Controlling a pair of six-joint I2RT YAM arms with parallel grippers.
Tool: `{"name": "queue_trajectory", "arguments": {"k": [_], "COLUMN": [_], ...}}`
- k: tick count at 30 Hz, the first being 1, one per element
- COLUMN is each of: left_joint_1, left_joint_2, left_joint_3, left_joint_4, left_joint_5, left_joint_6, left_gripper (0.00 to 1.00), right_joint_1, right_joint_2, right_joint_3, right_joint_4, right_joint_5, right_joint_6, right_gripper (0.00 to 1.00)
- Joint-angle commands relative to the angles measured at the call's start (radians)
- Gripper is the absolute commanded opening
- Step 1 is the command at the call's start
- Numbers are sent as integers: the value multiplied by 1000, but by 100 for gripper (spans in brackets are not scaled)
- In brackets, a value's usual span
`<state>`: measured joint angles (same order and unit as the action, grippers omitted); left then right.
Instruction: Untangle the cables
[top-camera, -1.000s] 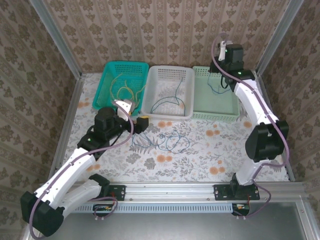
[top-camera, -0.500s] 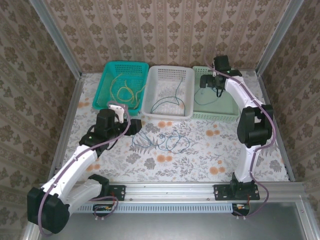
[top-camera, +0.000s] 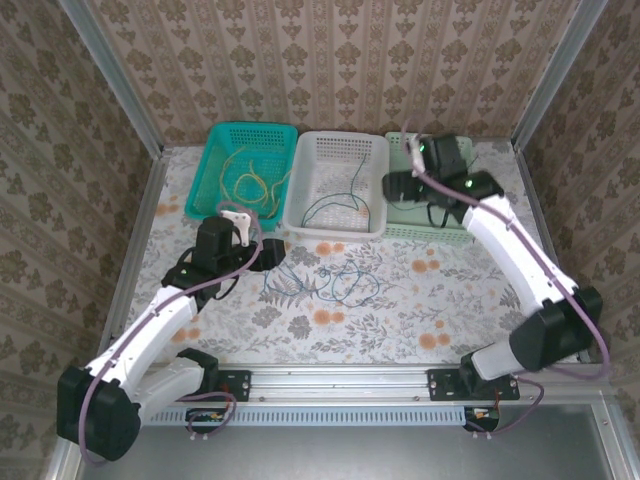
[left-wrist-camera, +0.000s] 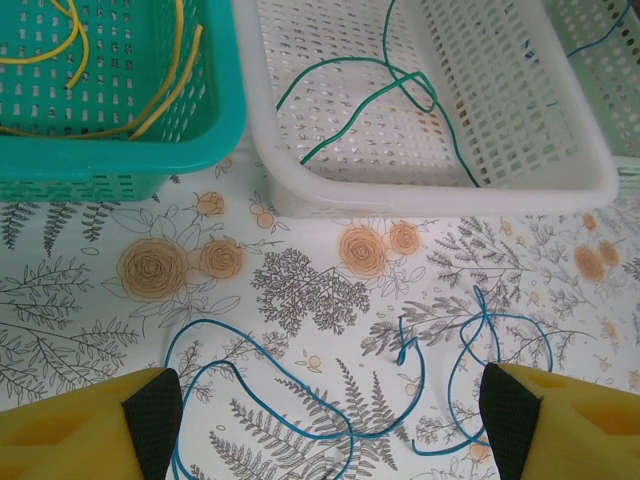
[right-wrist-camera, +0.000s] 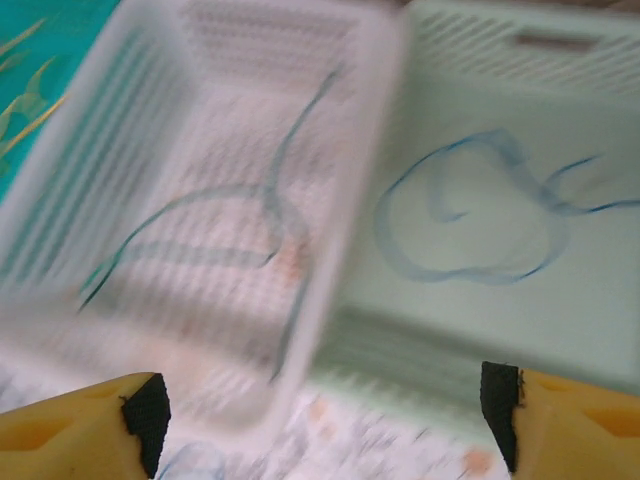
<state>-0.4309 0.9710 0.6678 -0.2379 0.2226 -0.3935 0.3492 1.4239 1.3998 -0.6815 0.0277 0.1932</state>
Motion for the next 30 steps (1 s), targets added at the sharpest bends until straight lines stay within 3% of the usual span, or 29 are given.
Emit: {"name": "queue_trajectory", "arguments": {"k": [1,6,10,16,25,30], "left_joint_1": [3,3,4,4,4,3], "left_joint_2": [-20,-32,-38,-41,-55,-59], "left_joint_3": [-13,-14,-25,-36,-51,-51], "left_joint_4": [23,28,48,57,63,56], "left_joint_5": [26,32,35,49,46,46], "left_joint_6": [-17,-16,-22,-36,-45,-41], "left_gripper": [81,82,82,82,82,82], "right_joint_1": [80,163,233,339,341,341], "right_joint_2": [-52,-123,-111,7,163,235], "right_joint_3": [-187,-471,-568,-583,-543,-516], "right_joint_4": [-65,23,109,205,263,311], "right_joint_5": [-43,-41,-21,104,232,215], "right_joint_6": [58,208,271,258,240,211], "right_gripper": [83,79,76,70,54,49]}}
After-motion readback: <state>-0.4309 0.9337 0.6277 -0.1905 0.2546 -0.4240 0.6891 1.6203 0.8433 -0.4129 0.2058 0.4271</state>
